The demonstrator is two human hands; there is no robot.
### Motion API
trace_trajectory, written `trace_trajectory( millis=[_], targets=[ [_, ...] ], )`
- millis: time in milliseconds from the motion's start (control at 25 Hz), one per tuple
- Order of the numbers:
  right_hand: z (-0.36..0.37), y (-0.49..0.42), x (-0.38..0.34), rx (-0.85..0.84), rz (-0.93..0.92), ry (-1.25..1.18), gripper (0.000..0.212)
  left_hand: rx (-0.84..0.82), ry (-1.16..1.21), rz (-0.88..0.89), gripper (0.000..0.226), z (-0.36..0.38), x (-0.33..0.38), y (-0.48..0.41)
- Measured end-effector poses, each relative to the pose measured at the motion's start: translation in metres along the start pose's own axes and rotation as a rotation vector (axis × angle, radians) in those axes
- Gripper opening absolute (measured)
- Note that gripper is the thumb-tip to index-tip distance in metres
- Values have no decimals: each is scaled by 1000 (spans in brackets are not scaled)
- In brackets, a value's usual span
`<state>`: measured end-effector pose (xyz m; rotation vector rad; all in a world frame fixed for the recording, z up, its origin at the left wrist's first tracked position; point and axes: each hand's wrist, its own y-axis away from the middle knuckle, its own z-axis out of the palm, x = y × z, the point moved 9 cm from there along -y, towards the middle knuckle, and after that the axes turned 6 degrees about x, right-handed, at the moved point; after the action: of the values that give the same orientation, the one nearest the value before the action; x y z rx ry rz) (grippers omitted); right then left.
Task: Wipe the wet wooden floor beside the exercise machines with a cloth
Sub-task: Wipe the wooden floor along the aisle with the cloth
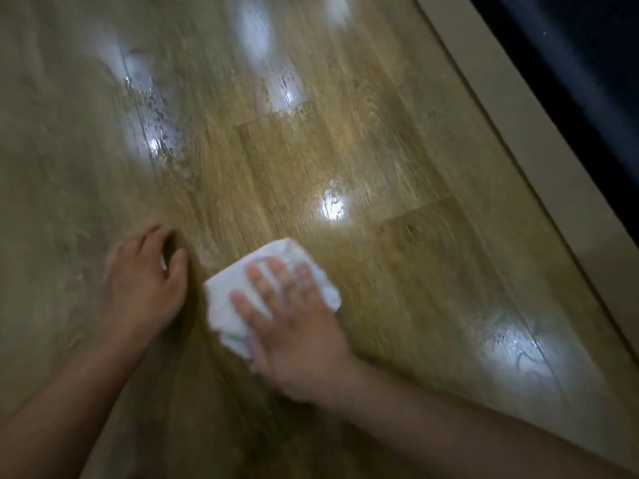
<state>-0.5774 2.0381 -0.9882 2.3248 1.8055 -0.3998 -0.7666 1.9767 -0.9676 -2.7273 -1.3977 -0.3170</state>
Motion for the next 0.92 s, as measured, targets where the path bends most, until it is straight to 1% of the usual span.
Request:
trace_trajectory(
  millis=[40, 80, 120, 160, 240, 280, 320, 360, 400, 440, 480, 520, 560, 600, 640, 680, 720, 800, 840, 920],
  targets=[
    [13, 14, -38, -92, -151, -19, 61, -31, -22, 33, 57, 6, -7, 10],
    [18, 26, -45, -138, -223, -24, 61, -54, -30, 58, 60, 12, -12, 20],
    [10, 35, -20, -96, -199, 10, 61, -72, -20, 67, 60, 17, -15, 23],
    [-3, 49, 25, -45, -57, 93, 61, -74, -10, 64, 58, 20, -17, 26],
    [-39, 90, 141, 34, 289, 232, 61, -36, 1, 69, 55, 18, -15, 21],
    [-60, 112, 193, 33, 448, 274, 62, -27, 6, 70, 55, 18, -15, 20],
    [-77, 126, 230, 34, 596, 259, 65, -23, 1, 63, 55, 19, -14, 20],
    [-84, 129, 245, 45, 746, 230, 68, -23, -10, 51, 55, 20, -14, 22],
    [-81, 120, 236, 84, 861, 216, 71, -22, -14, 36, 55, 22, -13, 23],
    [-68, 97, 203, 102, 852, 214, 72, -8, -19, 24, 56, 22, -12, 24],
    [-48, 68, 150, 112, 708, 174, 71, 5, -23, 12, 56, 21, -10, 24],
    [-23, 43, 78, 78, 444, 128, 68, 3, -20, 3, 56, 21, -9, 23],
    [5, 35, -3, -18, 113, 71, 64, -19, -13, -2, 57, 20, -7, 23],
    [20, 48, -72, -119, -189, -13, 59, -57, -3, -7, 57, 19, -6, 25],
    [27, 69, -107, -188, -395, -32, 56, -93, -4, -8, 58, 16, -6, 26],
    [25, 81, -103, -194, -454, -52, 54, -130, -14, -1, 59, 14, -5, 29],
    [15, 84, -68, -129, -385, -55, 54, -172, -27, 4, 61, 11, -4, 32],
    [-14, 89, 50, -10, -31, 85, 55, -290, -43, -32, 72, 8, -9, 41],
    [-34, 94, 110, 20, 132, 167, 56, -347, -44, -65, 81, 7, -13, 47],
    [-69, 100, 204, 28, 334, 260, 62, -443, -50, -116, 100, 4, -18, 60]
  ],
)
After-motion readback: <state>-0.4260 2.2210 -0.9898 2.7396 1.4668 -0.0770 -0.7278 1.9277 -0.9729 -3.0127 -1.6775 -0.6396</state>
